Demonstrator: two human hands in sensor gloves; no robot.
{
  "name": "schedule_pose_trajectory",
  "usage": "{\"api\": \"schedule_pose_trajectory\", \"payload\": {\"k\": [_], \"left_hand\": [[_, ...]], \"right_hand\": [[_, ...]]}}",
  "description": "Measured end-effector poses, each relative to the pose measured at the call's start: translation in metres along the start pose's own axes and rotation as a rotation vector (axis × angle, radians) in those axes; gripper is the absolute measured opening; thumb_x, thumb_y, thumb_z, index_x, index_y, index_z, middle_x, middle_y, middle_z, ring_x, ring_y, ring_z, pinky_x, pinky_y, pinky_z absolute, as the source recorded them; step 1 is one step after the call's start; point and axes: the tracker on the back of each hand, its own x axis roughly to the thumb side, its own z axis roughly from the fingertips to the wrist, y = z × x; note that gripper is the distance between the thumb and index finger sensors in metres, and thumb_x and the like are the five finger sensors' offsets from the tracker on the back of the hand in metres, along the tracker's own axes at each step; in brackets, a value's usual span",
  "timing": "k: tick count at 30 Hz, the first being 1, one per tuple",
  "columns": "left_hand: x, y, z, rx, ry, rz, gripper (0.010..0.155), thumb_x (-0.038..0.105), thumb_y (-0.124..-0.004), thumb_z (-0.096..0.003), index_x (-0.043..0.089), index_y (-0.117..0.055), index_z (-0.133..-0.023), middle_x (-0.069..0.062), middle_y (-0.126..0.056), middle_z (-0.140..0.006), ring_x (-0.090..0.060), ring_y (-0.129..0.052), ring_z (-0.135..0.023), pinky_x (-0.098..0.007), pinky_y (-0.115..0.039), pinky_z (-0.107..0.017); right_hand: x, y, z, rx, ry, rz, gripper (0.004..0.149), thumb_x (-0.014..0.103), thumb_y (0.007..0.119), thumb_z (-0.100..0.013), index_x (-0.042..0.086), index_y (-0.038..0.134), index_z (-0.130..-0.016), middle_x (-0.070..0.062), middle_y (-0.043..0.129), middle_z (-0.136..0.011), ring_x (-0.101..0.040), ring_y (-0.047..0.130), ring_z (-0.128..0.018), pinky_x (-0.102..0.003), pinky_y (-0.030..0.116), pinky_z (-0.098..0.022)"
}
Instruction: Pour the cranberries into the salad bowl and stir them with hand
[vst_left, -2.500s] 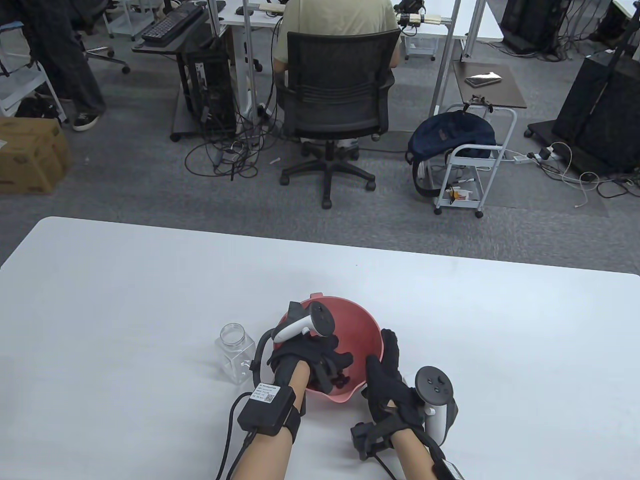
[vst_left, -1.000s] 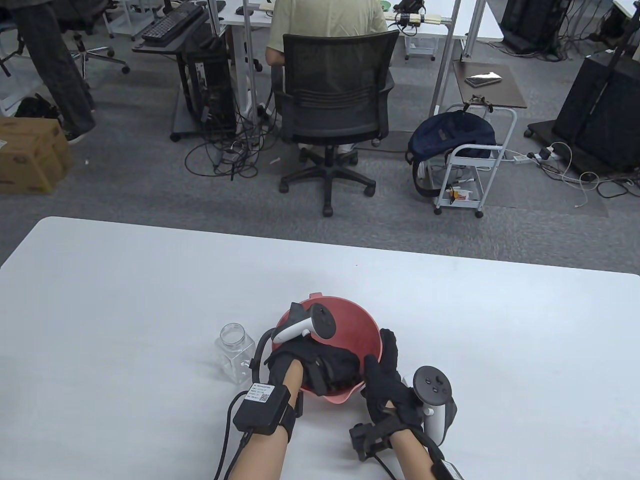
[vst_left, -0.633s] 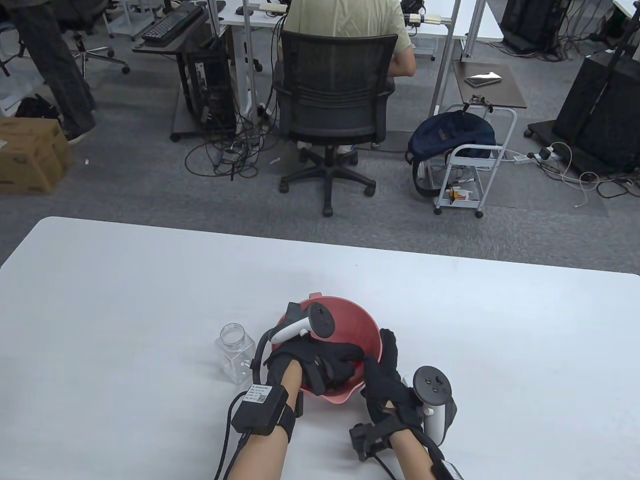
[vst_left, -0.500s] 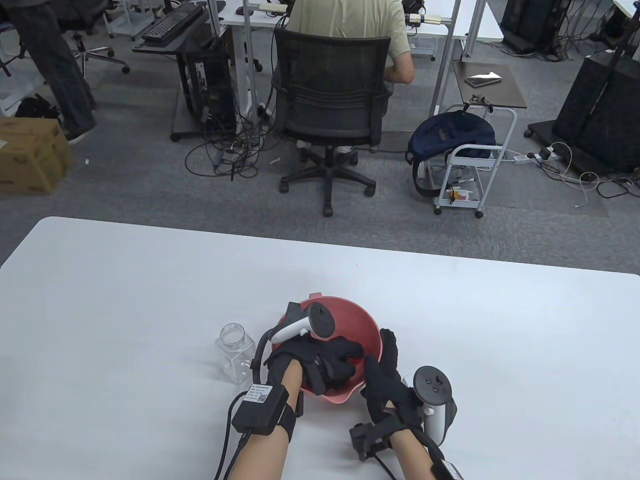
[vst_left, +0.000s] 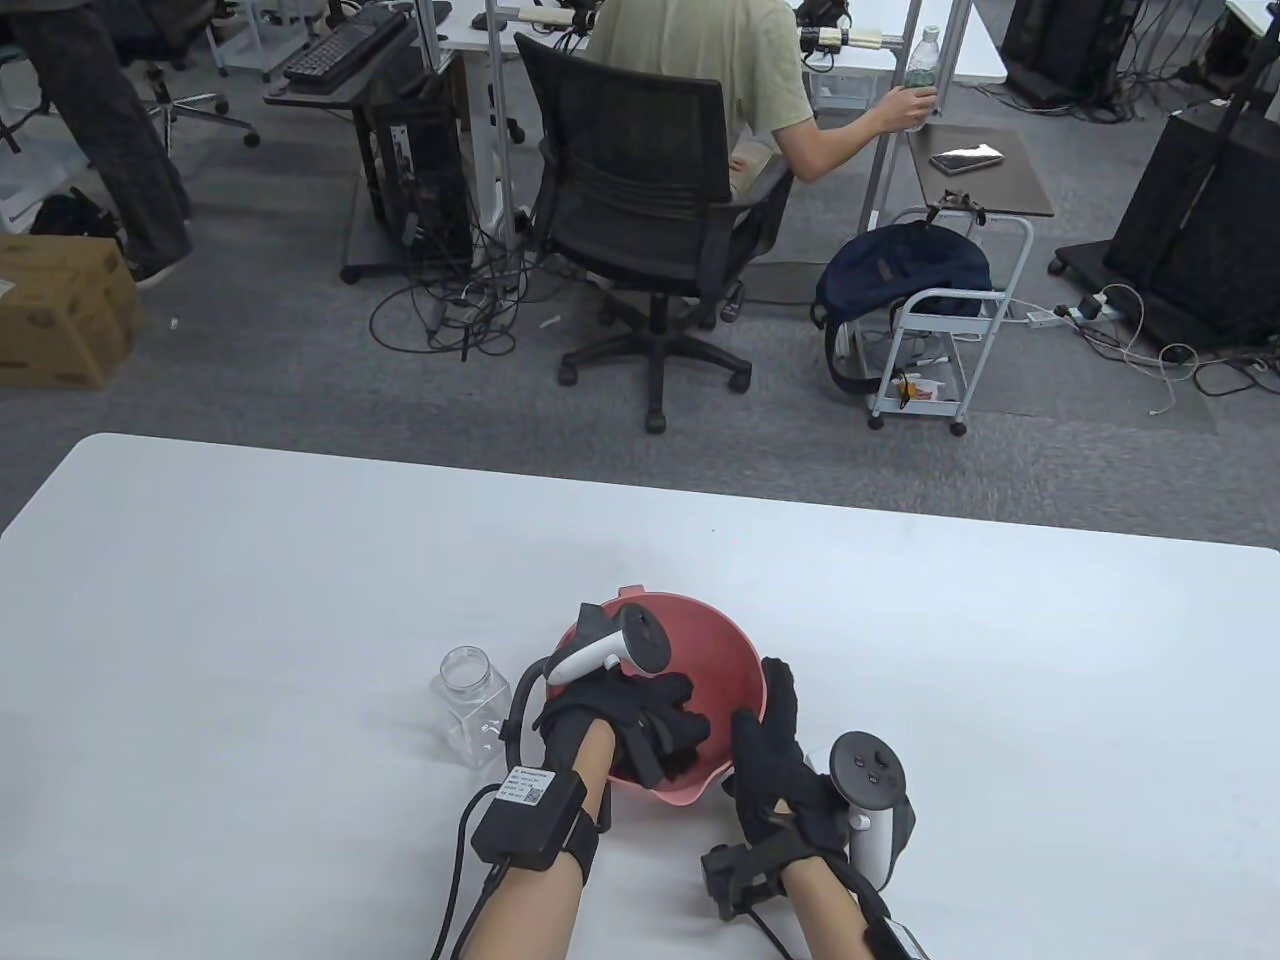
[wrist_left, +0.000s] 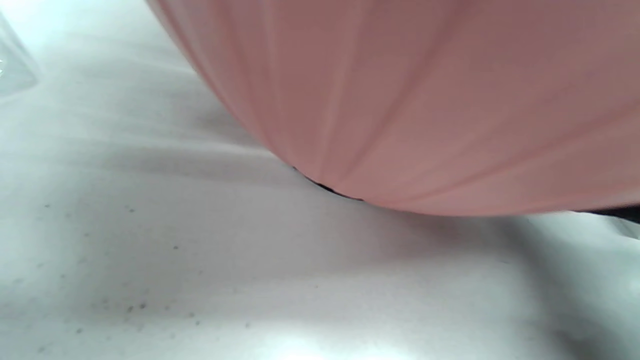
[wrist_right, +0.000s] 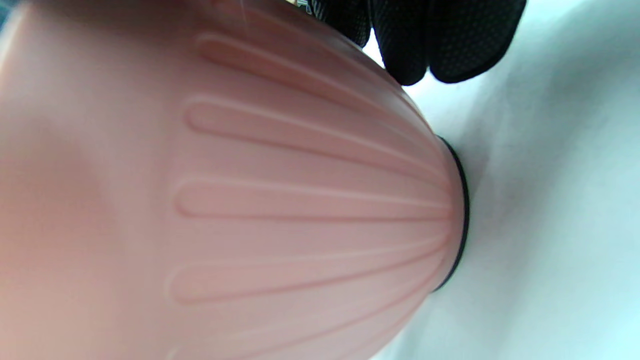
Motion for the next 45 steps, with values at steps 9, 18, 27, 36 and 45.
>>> {"api": "schedule_pose_trajectory", "payload": {"k": [9, 18, 27, 36, 45], "left_hand": [[-0.0002, -0.001, -0.0008, -0.015, 0.048, -0.025, 0.073, 0.085, -0.063, -0.0567, 0.048, -0.047, -0.118, 0.009, -0.083, -0.111, -0.014, -0.092, -0.096, -0.022, -0.086, -0.071], [0.0003, -0.0016, 0.0008, -0.008, 0.053, -0.061, 0.061, 0.087, -0.067, -0.0474, 0.068, -0.064, -0.105, 0.039, -0.106, -0.088, 0.008, -0.107, -0.082, -0.011, -0.096, -0.056], [0.0015, -0.0001, 0.0026, 0.011, -0.033, -0.042, 0.062, 0.088, -0.071, -0.0428, 0.075, -0.064, -0.103, 0.051, -0.105, -0.092, 0.01, -0.101, -0.096, -0.029, -0.085, -0.077], [0.0031, 0.0015, 0.0068, 0.035, -0.107, -0.007, 0.057, 0.079, -0.077, -0.0461, 0.081, -0.061, -0.1, 0.06, -0.091, -0.104, 0.01, -0.079, -0.116, -0.039, -0.072, -0.086], [0.0033, 0.001, 0.0079, 0.035, -0.099, -0.014, 0.058, 0.077, -0.076, -0.0479, 0.082, -0.057, -0.102, 0.052, -0.055, -0.123, 0.003, -0.051, -0.124, -0.043, -0.063, -0.089]], "right_hand": [[0.0002, -0.0005, 0.0, 0.0, -0.001, 0.001, 0.072, 0.077, 0.059, -0.048, 0.054, 0.019, -0.103, -0.018, 0.049, -0.115, -0.046, 0.07, -0.092, -0.054, 0.073, -0.06], [0.0003, 0.0002, -0.0001, -0.001, -0.011, 0.013, 0.072, 0.077, 0.059, -0.048, 0.054, 0.019, -0.103, -0.018, 0.049, -0.115, -0.047, 0.069, -0.092, -0.054, 0.073, -0.06], [0.0007, 0.0012, -0.0001, 0.0, -0.017, 0.02, 0.072, 0.077, 0.059, -0.048, 0.054, 0.018, -0.103, -0.018, 0.048, -0.115, -0.047, 0.069, -0.092, -0.054, 0.073, -0.06], [0.0001, 0.0017, 0.0001, -0.003, -0.015, 0.019, 0.072, 0.077, 0.059, -0.048, 0.054, 0.019, -0.103, -0.018, 0.048, -0.115, -0.047, 0.069, -0.092, -0.054, 0.073, -0.06], [0.0, 0.002, 0.0001, -0.003, -0.018, 0.021, 0.072, 0.077, 0.059, -0.047, 0.054, 0.019, -0.103, -0.018, 0.048, -0.115, -0.047, 0.069, -0.092, -0.054, 0.073, -0.06]]}}
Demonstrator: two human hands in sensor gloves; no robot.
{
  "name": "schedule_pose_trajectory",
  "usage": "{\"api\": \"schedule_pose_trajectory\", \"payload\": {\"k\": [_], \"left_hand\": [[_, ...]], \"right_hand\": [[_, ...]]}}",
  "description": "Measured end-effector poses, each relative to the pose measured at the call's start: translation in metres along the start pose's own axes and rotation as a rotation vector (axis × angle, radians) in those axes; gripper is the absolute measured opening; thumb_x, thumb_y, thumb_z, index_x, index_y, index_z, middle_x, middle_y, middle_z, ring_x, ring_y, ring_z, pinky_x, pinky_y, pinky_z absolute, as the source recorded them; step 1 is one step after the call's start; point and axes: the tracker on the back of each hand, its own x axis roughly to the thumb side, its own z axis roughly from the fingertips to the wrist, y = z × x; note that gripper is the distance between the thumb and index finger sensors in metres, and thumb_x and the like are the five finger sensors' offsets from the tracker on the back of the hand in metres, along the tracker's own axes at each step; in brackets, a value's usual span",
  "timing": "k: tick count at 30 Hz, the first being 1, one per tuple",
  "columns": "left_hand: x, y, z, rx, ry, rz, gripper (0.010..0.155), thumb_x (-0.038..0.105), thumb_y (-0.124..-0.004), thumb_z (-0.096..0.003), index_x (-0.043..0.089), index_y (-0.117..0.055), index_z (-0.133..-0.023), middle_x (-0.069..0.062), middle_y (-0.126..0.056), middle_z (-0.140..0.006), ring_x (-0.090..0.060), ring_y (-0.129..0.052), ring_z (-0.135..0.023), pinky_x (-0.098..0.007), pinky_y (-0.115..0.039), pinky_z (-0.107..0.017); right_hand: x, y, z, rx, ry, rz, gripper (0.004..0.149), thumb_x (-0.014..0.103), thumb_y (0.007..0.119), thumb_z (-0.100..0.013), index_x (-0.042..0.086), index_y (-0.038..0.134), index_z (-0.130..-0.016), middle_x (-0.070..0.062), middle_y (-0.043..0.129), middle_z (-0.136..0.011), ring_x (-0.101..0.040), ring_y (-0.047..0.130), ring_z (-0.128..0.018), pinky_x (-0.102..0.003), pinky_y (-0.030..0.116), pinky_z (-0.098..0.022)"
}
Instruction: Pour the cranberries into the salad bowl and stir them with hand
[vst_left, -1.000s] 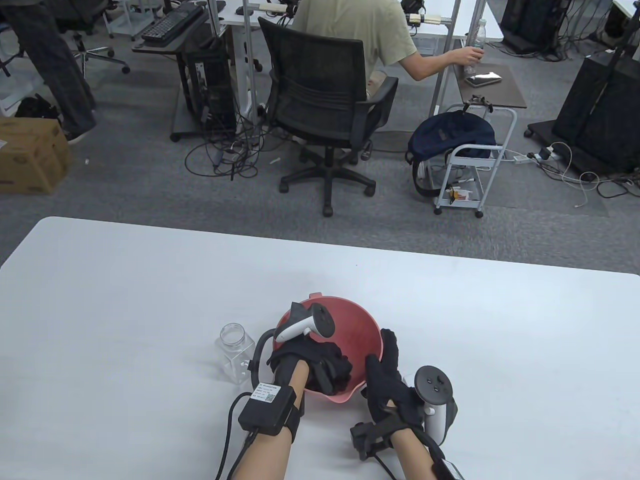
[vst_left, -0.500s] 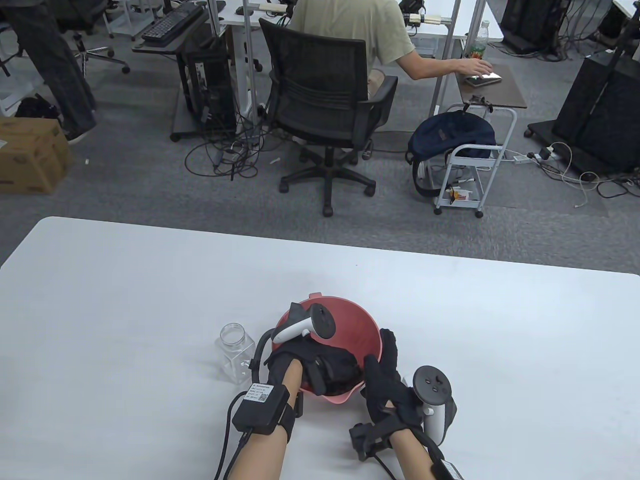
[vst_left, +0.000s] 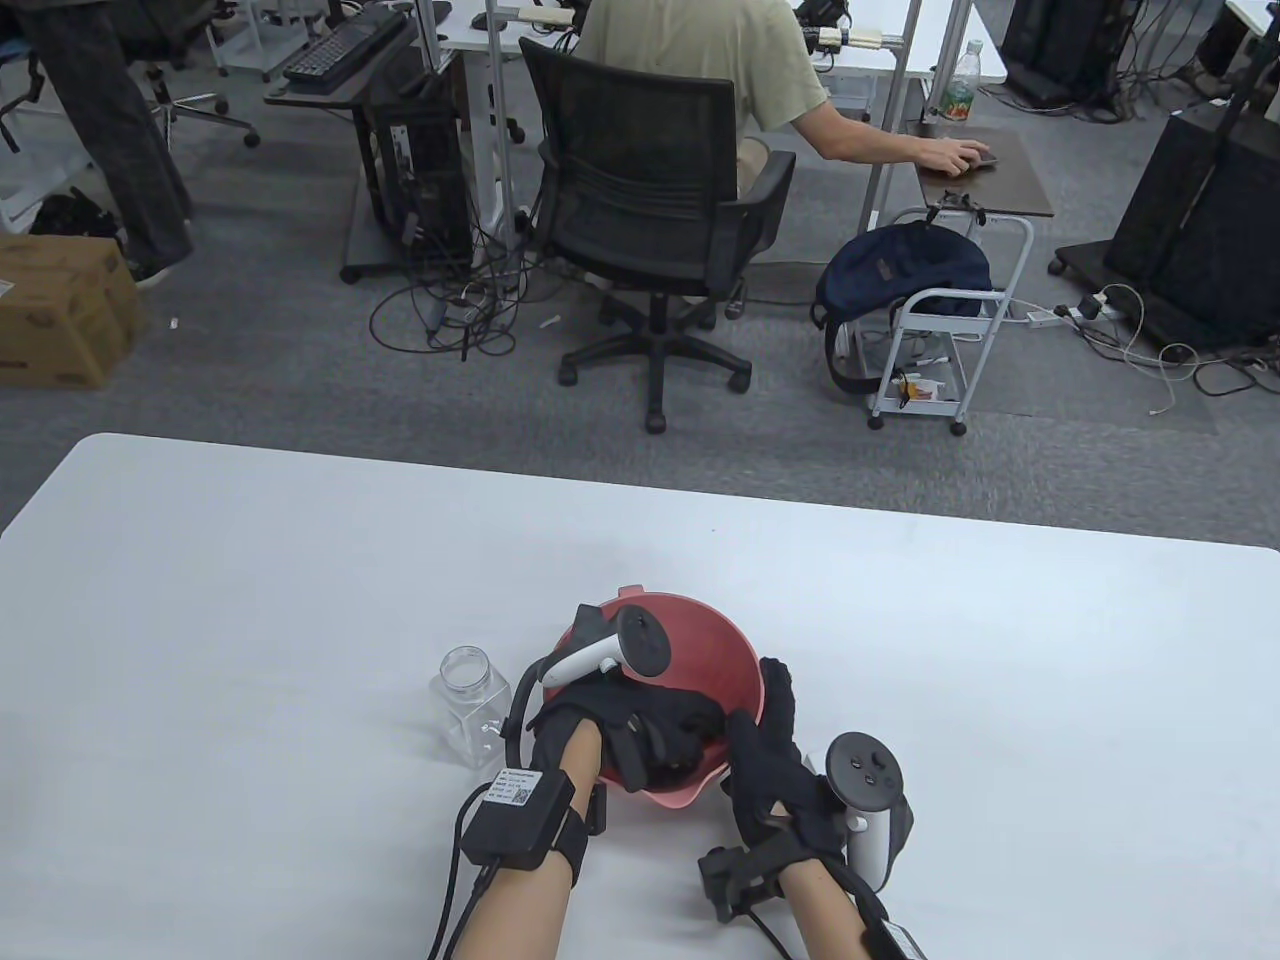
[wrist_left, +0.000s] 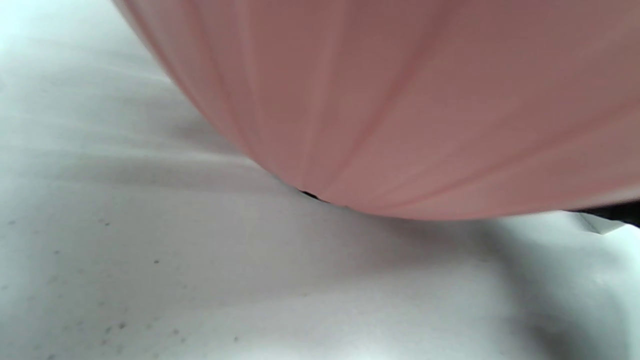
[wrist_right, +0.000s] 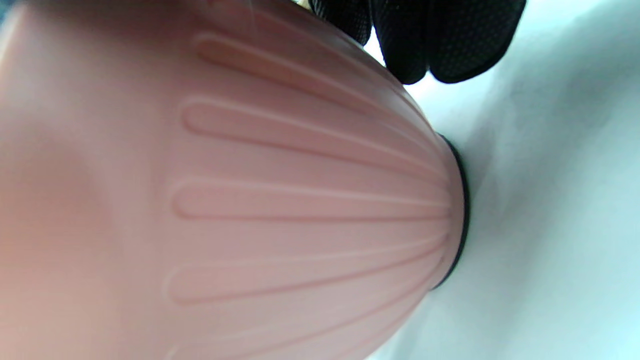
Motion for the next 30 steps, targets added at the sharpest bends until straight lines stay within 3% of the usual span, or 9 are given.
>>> {"api": "schedule_pose_trajectory", "payload": {"k": [4, 8, 12, 18, 25, 30], "left_hand": [[0.0002, 0.0001, 0.0003, 0.0, 0.003, 0.003, 0.062, 0.076, -0.077, -0.0493, 0.083, -0.049, -0.104, 0.042, -0.038, -0.128, -0.004, -0.038, -0.125, -0.045, -0.059, -0.089], [0.001, 0.0003, 0.0006, 0.002, 0.005, 0.003, 0.065, 0.077, -0.076, -0.0492, 0.08, -0.045, -0.106, 0.036, -0.038, -0.129, -0.011, -0.036, -0.124, -0.046, -0.058, -0.089], [0.0018, 0.0004, 0.0, 0.001, 0.016, 0.003, 0.072, 0.08, -0.073, -0.0508, 0.068, -0.039, -0.112, 0.027, -0.041, -0.131, -0.015, -0.04, -0.124, -0.047, -0.058, -0.088], [0.0018, 0.0002, -0.0015, -0.021, 0.063, 0.01, 0.079, 0.079, -0.071, -0.0541, 0.05, -0.034, -0.118, 0.008, -0.053, -0.132, -0.02, -0.053, -0.122, -0.043, -0.061, -0.087], [0.0012, -0.0003, -0.0033, -0.047, 0.116, 0.004, 0.081, 0.077, -0.07, -0.0578, 0.037, -0.037, -0.12, 0.004, -0.056, -0.129, -0.025, -0.069, -0.114, -0.038, -0.068, -0.083], [0.0013, -0.0012, -0.0046, -0.06, 0.153, -0.014, 0.077, 0.077, -0.071, -0.0576, 0.036, -0.047, -0.119, 0.007, -0.071, -0.12, -0.014, -0.087, -0.102, -0.029, -0.08, -0.075]], "right_hand": [[-0.0002, 0.0, 0.0001, 0.0, 0.001, -0.003, 0.072, 0.077, 0.059, -0.047, 0.054, 0.019, -0.103, -0.018, 0.048, -0.115, -0.047, 0.069, -0.092, -0.054, 0.073, -0.06], [-0.0006, -0.0004, 0.0001, 0.002, 0.008, -0.011, 0.072, 0.077, 0.059, -0.047, 0.054, 0.019, -0.103, -0.018, 0.049, -0.115, -0.047, 0.069, -0.092, -0.054, 0.073, -0.06], [-0.001, -0.0011, -0.0001, 0.002, 0.018, -0.021, 0.072, 0.077, 0.059, -0.047, 0.054, 0.02, -0.104, -0.018, 0.049, -0.115, -0.046, 0.07, -0.092, -0.054, 0.073, -0.06], [-0.0007, -0.0019, -0.0003, 0.005, 0.024, -0.026, 0.072, 0.077, 0.059, -0.048, 0.053, 0.021, -0.104, -0.018, 0.05, -0.115, -0.046, 0.07, -0.092, -0.054, 0.073, -0.06], [-0.0002, -0.0024, -0.0006, 0.004, 0.027, -0.025, 0.072, 0.077, 0.059, -0.048, 0.053, 0.021, -0.104, -0.018, 0.05, -0.115, -0.046, 0.07, -0.092, -0.055, 0.073, -0.06], [0.0001, -0.0028, -0.0006, 0.004, 0.033, -0.022, 0.072, 0.077, 0.059, -0.048, 0.052, 0.021, -0.105, -0.018, 0.05, -0.115, -0.046, 0.071, -0.092, -0.054, 0.073, -0.059]]}}
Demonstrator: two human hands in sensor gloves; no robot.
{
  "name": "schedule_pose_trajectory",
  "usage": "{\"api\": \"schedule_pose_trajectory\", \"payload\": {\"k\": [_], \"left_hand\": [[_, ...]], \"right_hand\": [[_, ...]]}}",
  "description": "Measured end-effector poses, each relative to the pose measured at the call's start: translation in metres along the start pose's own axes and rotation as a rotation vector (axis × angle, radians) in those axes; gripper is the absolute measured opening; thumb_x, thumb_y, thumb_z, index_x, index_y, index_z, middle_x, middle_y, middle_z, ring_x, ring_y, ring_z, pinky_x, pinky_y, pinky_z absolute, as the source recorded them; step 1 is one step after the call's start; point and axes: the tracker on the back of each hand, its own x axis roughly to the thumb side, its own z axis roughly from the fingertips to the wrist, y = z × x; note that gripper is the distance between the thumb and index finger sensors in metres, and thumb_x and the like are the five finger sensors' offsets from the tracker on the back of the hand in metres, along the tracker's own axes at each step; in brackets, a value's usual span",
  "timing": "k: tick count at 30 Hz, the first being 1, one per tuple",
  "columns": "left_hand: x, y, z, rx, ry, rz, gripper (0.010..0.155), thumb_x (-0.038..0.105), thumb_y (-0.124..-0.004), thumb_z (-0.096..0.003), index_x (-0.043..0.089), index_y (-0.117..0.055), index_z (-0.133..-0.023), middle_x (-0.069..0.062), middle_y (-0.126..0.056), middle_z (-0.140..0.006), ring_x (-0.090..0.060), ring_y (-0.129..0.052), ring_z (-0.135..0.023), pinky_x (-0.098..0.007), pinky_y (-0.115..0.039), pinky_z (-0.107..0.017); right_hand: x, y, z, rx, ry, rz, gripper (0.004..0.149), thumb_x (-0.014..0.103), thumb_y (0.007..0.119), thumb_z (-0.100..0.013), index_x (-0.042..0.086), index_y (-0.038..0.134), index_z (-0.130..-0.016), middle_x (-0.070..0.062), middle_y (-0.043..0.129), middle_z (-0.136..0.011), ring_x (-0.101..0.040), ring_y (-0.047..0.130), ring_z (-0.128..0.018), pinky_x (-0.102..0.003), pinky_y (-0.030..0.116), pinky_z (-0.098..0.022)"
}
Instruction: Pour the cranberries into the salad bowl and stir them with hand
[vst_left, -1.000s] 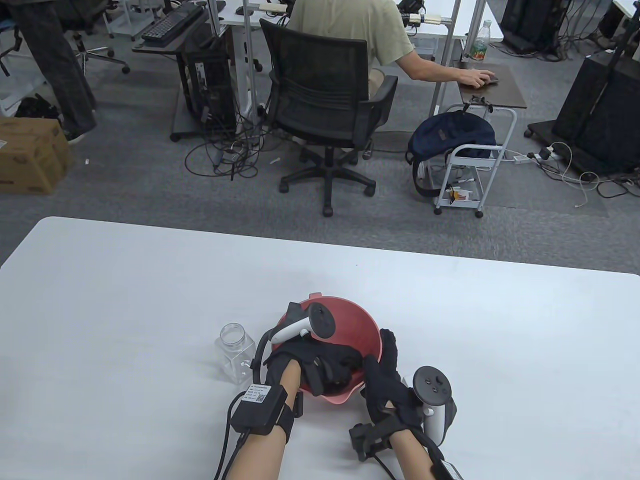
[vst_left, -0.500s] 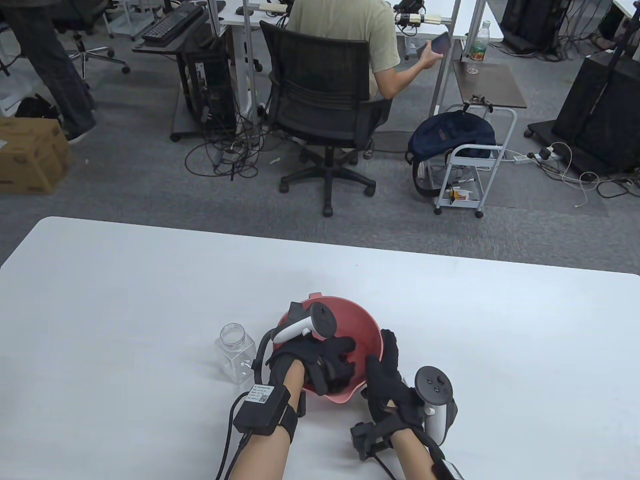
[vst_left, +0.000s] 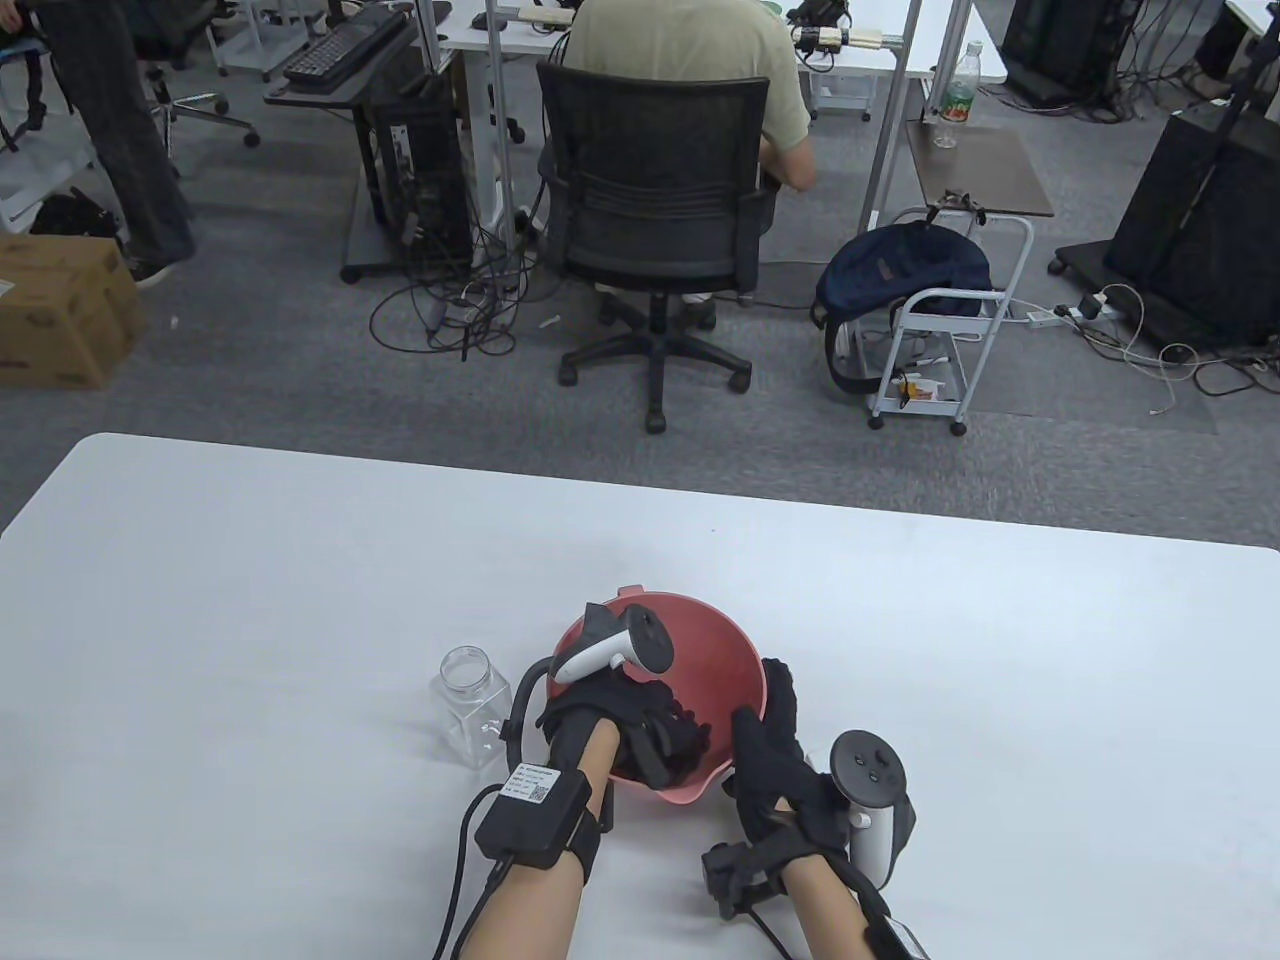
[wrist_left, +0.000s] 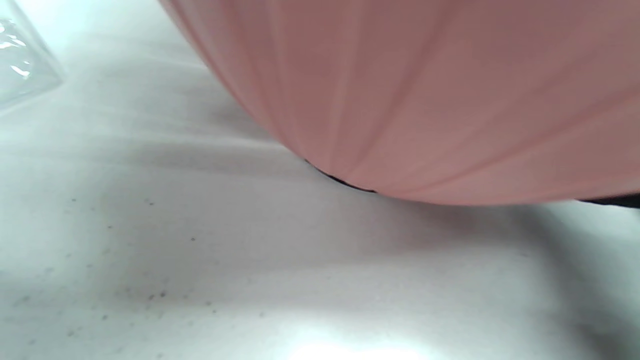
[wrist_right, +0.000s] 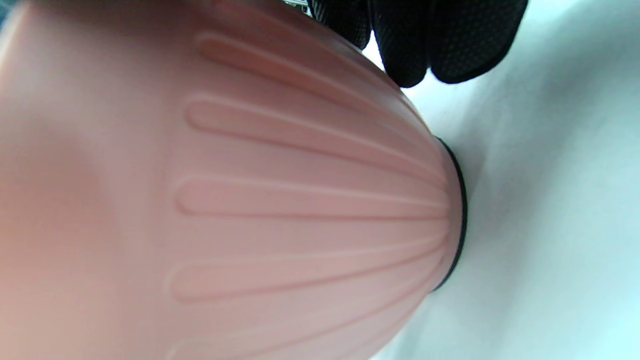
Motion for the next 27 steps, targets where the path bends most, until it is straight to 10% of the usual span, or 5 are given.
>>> {"api": "schedule_pose_trajectory", "payload": {"k": [10, 27], "left_hand": [[0.0005, -0.0009, 0.0001, 0.006, 0.012, -0.026, 0.067, 0.08, -0.074, -0.0499, 0.053, -0.063, -0.11, 0.033, -0.103, -0.093, 0.006, -0.107, -0.084, -0.015, -0.094, -0.059], [0.0016, 0.0025, 0.001, 0.045, -0.114, 0.034, 0.073, 0.084, -0.073, -0.0456, 0.07, -0.042, -0.11, 0.046, -0.069, -0.122, 0.0, -0.068, -0.121, -0.039, -0.072, -0.085]], "right_hand": [[0.0002, -0.0001, -0.0003, -0.002, 0.001, 0.006, 0.073, 0.077, 0.059, -0.048, 0.051, 0.022, -0.105, -0.018, 0.05, -0.115, -0.046, 0.071, -0.091, -0.054, 0.073, -0.059], [0.0002, 0.0005, 0.0, -0.004, 0.013, 0.0, 0.073, 0.077, 0.059, -0.048, 0.05, 0.022, -0.105, -0.018, 0.05, -0.114, -0.047, 0.071, -0.091, -0.054, 0.073, -0.059]]}}
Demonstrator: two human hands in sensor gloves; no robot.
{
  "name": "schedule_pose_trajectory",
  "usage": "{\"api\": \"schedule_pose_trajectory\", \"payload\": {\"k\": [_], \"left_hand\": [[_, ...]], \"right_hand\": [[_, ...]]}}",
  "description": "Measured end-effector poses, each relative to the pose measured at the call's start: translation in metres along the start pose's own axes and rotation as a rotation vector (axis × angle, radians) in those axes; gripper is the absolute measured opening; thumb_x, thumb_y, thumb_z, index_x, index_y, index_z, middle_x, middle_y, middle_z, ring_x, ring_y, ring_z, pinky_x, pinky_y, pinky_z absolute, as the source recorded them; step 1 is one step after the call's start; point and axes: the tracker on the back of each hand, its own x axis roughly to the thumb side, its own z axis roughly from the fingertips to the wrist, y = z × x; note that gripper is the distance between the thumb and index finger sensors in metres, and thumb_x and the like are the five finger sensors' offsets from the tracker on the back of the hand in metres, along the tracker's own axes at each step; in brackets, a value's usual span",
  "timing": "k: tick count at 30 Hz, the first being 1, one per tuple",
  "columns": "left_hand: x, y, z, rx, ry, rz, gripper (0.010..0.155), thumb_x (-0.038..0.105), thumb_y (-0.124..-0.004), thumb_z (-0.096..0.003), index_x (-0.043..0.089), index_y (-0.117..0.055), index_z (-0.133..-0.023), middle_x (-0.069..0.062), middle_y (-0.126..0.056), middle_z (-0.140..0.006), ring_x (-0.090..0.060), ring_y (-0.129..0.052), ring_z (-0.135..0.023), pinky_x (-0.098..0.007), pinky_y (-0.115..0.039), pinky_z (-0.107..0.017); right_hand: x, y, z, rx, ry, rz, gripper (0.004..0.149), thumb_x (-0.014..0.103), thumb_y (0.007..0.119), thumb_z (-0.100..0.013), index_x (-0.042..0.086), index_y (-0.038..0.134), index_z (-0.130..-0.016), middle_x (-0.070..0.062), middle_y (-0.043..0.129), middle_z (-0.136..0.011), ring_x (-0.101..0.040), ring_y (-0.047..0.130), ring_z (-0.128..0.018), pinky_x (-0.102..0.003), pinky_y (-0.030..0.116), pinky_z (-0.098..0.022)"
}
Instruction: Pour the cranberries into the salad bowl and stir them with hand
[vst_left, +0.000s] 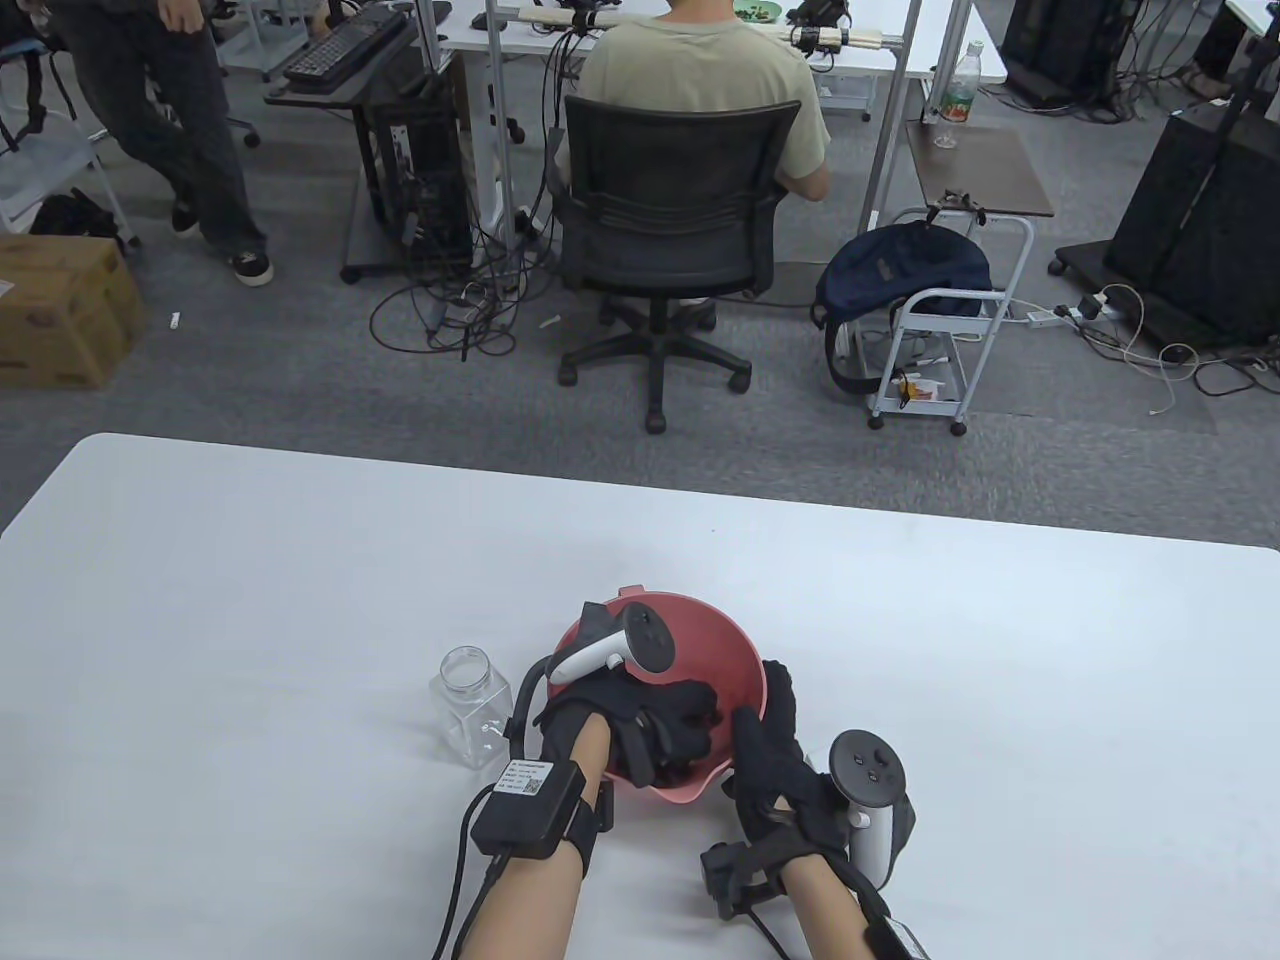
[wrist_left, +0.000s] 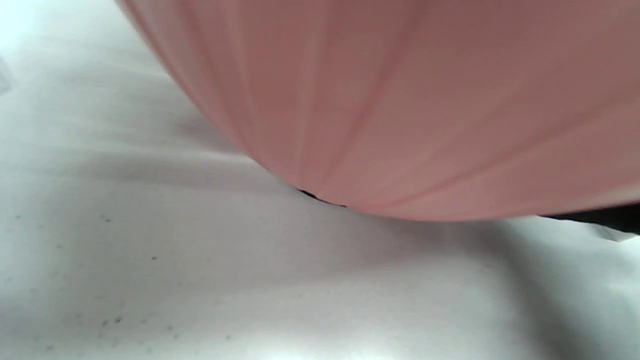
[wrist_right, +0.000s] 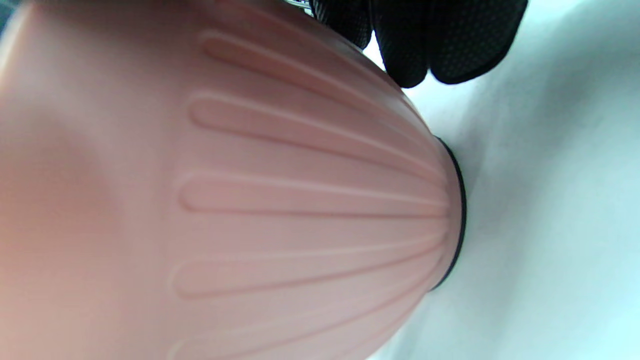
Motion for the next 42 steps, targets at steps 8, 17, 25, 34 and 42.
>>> {"api": "schedule_pose_trajectory", "payload": {"k": [8, 17, 25, 34, 42], "left_hand": [[-0.002, 0.004, 0.004, 0.006, -0.105, 0.086, 0.069, 0.082, -0.064, -0.0535, 0.061, -0.037, -0.114, 0.025, -0.061, -0.127, -0.009, -0.062, -0.121, -0.042, -0.066, -0.086], [0.006, 0.019, 0.033, 0.035, -0.252, 0.242, 0.071, 0.076, -0.067, -0.0538, 0.051, -0.042, -0.115, 0.013, -0.057, -0.127, -0.019, -0.056, -0.118, -0.046, -0.059, -0.085], [-0.003, 0.031, 0.091, 0.302, -0.373, 0.197, 0.071, 0.076, -0.069, -0.0528, 0.047, -0.048, -0.114, 0.012, -0.061, -0.125, -0.019, -0.06, -0.116, -0.044, -0.061, -0.084], [-0.048, 0.033, 0.142, 0.704, -0.309, 0.15, 0.07, 0.077, -0.069, -0.0519, 0.048, -0.053, -0.113, 0.012, -0.06, -0.125, -0.019, -0.057, -0.117, -0.045, -0.059, -0.084], [-0.085, 0.034, 0.153, 0.831, -0.095, -0.049, 0.079, 0.086, -0.064, -0.047, 0.053, -0.041, -0.115, 0.015, -0.038, -0.13, -0.019, -0.032, -0.122, -0.053, -0.043, -0.087]], "right_hand": [[0.002, -0.001, 0.0, -0.015, 0.0, 0.003, 0.072, 0.075, 0.06, -0.049, 0.048, 0.025, -0.106, -0.018, 0.051, -0.114, -0.045, 0.072, -0.09, -0.054, 0.074, -0.059], [0.004, -0.003, 0.0, -0.039, -0.016, 0.021, 0.072, 0.072, 0.062, -0.05, 0.045, 0.027, -0.107, -0.016, 0.052, -0.113, -0.045, 0.072, -0.09, -0.053, 0.074, -0.059], [0.022, -0.017, 0.004, -0.139, -0.086, 0.13, 0.075, 0.07, 0.069, -0.048, 0.037, 0.038, -0.107, -0.015, 0.055, -0.112, -0.043, 0.074, -0.089, -0.052, 0.075, -0.058], [0.08, -0.044, 0.025, -0.316, -0.287, 0.404, 0.077, 0.072, 0.075, -0.046, 0.034, 0.047, -0.107, -0.015, 0.057, -0.111, -0.043, 0.071, -0.091, -0.052, 0.075, -0.058], [0.127, -0.043, 0.049, -0.287, -0.452, 0.769, 0.082, 0.079, 0.074, -0.044, 0.04, 0.047, -0.11, -0.009, 0.05, -0.12, -0.04, 0.043, -0.108, -0.062, 0.052, -0.073]]}}
